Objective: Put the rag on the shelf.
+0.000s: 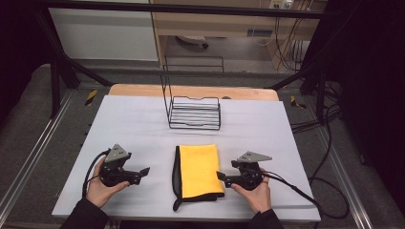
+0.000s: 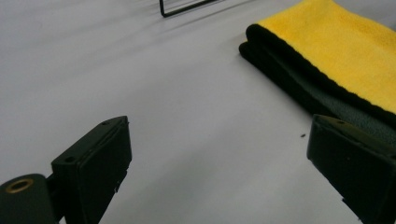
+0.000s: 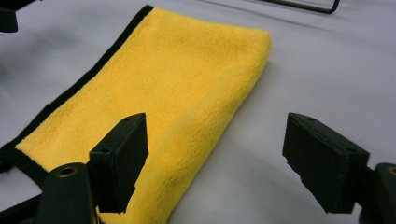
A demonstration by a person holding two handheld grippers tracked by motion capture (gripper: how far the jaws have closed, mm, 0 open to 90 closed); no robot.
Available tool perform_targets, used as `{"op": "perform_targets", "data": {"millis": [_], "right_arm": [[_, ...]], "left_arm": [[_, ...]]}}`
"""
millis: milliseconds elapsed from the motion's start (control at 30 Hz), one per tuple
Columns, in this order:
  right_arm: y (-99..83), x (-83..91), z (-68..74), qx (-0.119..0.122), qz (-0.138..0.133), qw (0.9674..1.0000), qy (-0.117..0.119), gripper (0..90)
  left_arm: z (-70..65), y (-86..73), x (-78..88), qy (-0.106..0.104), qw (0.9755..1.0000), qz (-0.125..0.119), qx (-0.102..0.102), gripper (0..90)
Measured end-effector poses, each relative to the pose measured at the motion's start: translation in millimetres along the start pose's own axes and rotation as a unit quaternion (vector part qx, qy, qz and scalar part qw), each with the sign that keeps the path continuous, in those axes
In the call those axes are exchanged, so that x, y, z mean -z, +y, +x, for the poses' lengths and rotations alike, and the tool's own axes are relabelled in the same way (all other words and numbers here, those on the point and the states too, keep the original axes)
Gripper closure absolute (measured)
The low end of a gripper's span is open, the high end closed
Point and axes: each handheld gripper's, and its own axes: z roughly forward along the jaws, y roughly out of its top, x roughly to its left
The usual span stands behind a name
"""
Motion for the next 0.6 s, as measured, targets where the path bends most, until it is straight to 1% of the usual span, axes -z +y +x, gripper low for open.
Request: {"op": "perform_targets", "data": {"millis": [33,100,133,200,300,367,400,500,600], "right_arm": [[2.5,-0.7,-3.6,0.001,-0.003,1.0000,0.005,16.1],[6.9,-1.6,-10.9,0.005,-0.008,0.9999,0.007,12.7],[8.8,-1.7,-14.2,0.003,-0.014,0.9999,0.006,10.8],[11.7,-1.8,-21.1,0.006,-0.021,0.9998,0.004,7.2],[14.5,-1.2,-30.4,0.001,-0.023,0.9997,0.000,4.7],[15.5,-0.3,-33.8,0.007,-0.021,0.9997,-0.009,4.5],[15.4,0.3,-34.4,0.006,-0.023,0.9996,-0.011,4.7],[13.1,1.1,-34.9,-0.003,-0.032,0.9995,-0.004,4.8],[11.1,0.8,-34.8,0.005,-0.026,0.9996,-0.006,4.2]], "left_arm": [[-0.7,3.0,-0.7,-0.001,1.0000,-0.003,0.001,6.4],[-2.1,8.9,-3.4,-0.006,0.9999,-0.009,0.005,6.3],[-2.9,11.9,-5.4,-0.004,0.9999,-0.009,0.005,6.3],[-3.9,17.7,-10.3,-0.003,1.0000,-0.006,0.002,6.4],[-5.5,25.9,-19.5,0.000,1.0000,-0.001,0.003,6.3],[-6.9,31.5,-26.1,0.000,1.0000,0.000,0.006,6.6],[-7.7,34.6,-29.0,0.001,1.0000,0.002,0.004,6.7],[-10.4,43.9,-38.5,0.003,1.0000,0.005,0.001,7.7],[-12.4,52.9,-48.9,0.004,1.0000,0.004,0.005,9.7]]}}
